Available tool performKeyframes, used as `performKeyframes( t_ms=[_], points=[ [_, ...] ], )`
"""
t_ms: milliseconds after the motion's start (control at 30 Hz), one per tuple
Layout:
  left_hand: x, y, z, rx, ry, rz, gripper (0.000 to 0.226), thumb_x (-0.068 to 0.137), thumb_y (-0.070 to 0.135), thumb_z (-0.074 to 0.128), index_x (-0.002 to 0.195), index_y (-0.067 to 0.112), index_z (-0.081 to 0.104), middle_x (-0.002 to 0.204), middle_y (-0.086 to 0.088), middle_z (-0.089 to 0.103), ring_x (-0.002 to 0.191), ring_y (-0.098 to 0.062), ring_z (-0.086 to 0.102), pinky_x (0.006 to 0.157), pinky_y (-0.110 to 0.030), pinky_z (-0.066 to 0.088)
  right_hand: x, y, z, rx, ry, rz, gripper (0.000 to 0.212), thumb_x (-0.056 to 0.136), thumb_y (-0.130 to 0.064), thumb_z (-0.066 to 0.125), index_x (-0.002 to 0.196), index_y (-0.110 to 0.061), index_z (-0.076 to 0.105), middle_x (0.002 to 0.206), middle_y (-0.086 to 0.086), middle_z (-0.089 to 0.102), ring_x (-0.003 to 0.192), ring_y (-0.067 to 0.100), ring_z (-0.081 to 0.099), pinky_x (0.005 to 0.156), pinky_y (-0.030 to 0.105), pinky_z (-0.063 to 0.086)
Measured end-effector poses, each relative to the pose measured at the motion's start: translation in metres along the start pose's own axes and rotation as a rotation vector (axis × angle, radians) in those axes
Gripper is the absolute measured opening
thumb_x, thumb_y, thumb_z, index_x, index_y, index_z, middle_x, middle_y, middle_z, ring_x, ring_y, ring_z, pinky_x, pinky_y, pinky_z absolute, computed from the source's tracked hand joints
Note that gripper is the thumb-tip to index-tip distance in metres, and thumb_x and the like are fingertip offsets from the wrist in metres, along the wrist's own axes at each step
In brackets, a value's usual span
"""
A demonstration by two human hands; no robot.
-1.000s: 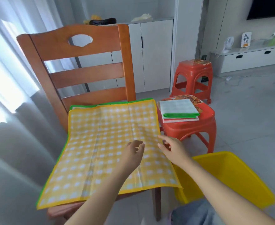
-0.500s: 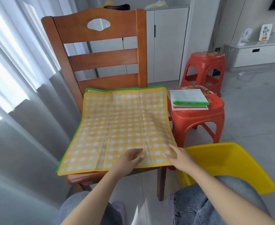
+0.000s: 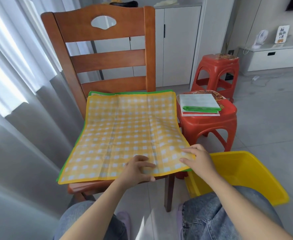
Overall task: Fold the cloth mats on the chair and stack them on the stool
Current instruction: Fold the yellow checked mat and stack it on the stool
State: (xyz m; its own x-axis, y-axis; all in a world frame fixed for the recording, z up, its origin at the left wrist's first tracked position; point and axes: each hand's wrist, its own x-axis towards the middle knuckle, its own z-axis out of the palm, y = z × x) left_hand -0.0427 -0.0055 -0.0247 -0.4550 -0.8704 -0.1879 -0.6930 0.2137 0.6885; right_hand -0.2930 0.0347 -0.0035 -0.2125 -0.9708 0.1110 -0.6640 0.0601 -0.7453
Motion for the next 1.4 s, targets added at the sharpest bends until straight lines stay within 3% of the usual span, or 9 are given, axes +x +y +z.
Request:
performKeyframes(
  t_ms=[200,433,600,767,967,1067,1200,1333,1400],
  points=[
    [-0.001,0.002,0.002,-0.007,0.052,0.002,0.037,0.069,0.041,0.079,0.102,0.051,0.065,0.127,0.021,0.039,0.129,-0.015,0.036,0.110,-0.048,0.032,0.001,0.004,-0.008,0.037,-0.027,-0.006,0.030,0.082,-0.014,0.070,0.112,-0.016,0.068,0.109,-0.006,0.050,0.103,0.008,0.047,0.089,0.018,0.032],
    [-0.004,0.003,0.001,0.055,0.051,0.019,0.039,0.071,0.042,0.078,0.108,0.044,0.065,0.136,0.015,0.040,0.129,-0.013,0.034,0.112,-0.046,0.027,0.000,0.006,-0.005,0.005,-0.049,0.011,0.025,0.083,-0.010,0.067,0.108,-0.016,0.069,0.105,-0.006,0.049,0.101,0.008,0.048,0.087,0.018,0.033],
    [-0.006,0.004,0.000,-0.060,0.081,0.021,0.009,0.078,0.035,0.074,0.083,0.042,0.071,0.125,0.022,0.048,0.122,-0.007,0.044,0.104,-0.034,0.037,-0.001,0.004,-0.008,0.012,-0.057,0.022,0.022,0.084,-0.011,0.067,0.104,-0.019,0.070,0.106,-0.006,0.051,0.098,0.007,0.048,0.085,0.018,0.034],
    [-0.007,0.009,-0.005,-0.238,0.142,-0.039,0.009,0.082,0.023,0.072,0.074,0.027,0.072,0.108,0.011,0.066,0.111,-0.004,0.055,0.095,-0.025,0.042,0.001,0.003,-0.016,0.182,-0.070,0.010,0.013,0.087,-0.021,0.064,0.097,-0.021,0.072,0.106,-0.010,0.060,0.101,0.008,0.055,0.080,0.015,0.039],
    [-0.014,0.024,-0.041,-0.183,0.281,0.025,0.013,0.088,0.020,0.064,0.077,0.016,0.067,0.071,0.011,0.066,0.065,0.006,0.059,0.059,-0.010,0.041,0.003,-0.012,-0.030,0.419,-0.263,0.007,0.064,0.073,-0.067,0.052,0.119,-0.023,0.061,0.124,-0.013,0.053,0.114,0.001,0.051,0.090,0.019,0.043],
    [-0.015,0.028,-0.063,-0.077,0.291,0.014,0.016,0.088,0.024,0.064,0.072,0.025,0.065,0.065,0.009,0.064,0.056,-0.004,0.055,0.057,-0.024,0.041,0.005,-0.018,-0.030,0.339,-0.318,-0.023,0.068,0.065,-0.067,0.059,0.118,-0.024,0.059,0.120,-0.009,0.053,0.110,0.005,0.054,0.093,0.026,0.047],
    [-0.009,0.045,-0.093,0.045,0.241,0.020,0.016,0.088,0.025,0.064,0.072,0.025,0.064,0.054,0.012,0.055,0.044,-0.001,0.046,0.043,-0.015,0.030,0.014,-0.027,-0.027,0.271,-0.182,-0.023,0.042,0.079,-0.049,0.055,0.095,-0.012,0.069,0.108,0.011,0.062,0.106,0.024,0.058,0.091,0.035,0.045],
    [0.014,0.067,-0.122,0.150,0.240,0.029,0.013,0.086,0.025,0.066,0.076,0.017,0.068,0.052,0.011,0.048,0.044,-0.004,0.038,0.041,-0.018,0.026,0.033,-0.031,-0.017,0.273,-0.027,0.002,0.095,0.068,-0.078,0.051,0.096,0.012,0.058,0.105,0.034,0.059,0.098,0.046,0.055,0.089,0.057,0.046],
    [0.033,0.077,-0.133,0.260,0.251,0.016,0.012,0.087,0.028,0.064,0.079,0.019,0.066,0.060,0.010,0.051,0.052,-0.007,0.045,0.046,-0.023,0.030,0.047,-0.035,-0.013,0.304,0.045,0.023,0.083,0.074,-0.072,0.052,0.087,0.010,0.058,0.089,0.033,0.061,0.083,0.045,0.058,0.075,0.055,0.048]
  ],
)
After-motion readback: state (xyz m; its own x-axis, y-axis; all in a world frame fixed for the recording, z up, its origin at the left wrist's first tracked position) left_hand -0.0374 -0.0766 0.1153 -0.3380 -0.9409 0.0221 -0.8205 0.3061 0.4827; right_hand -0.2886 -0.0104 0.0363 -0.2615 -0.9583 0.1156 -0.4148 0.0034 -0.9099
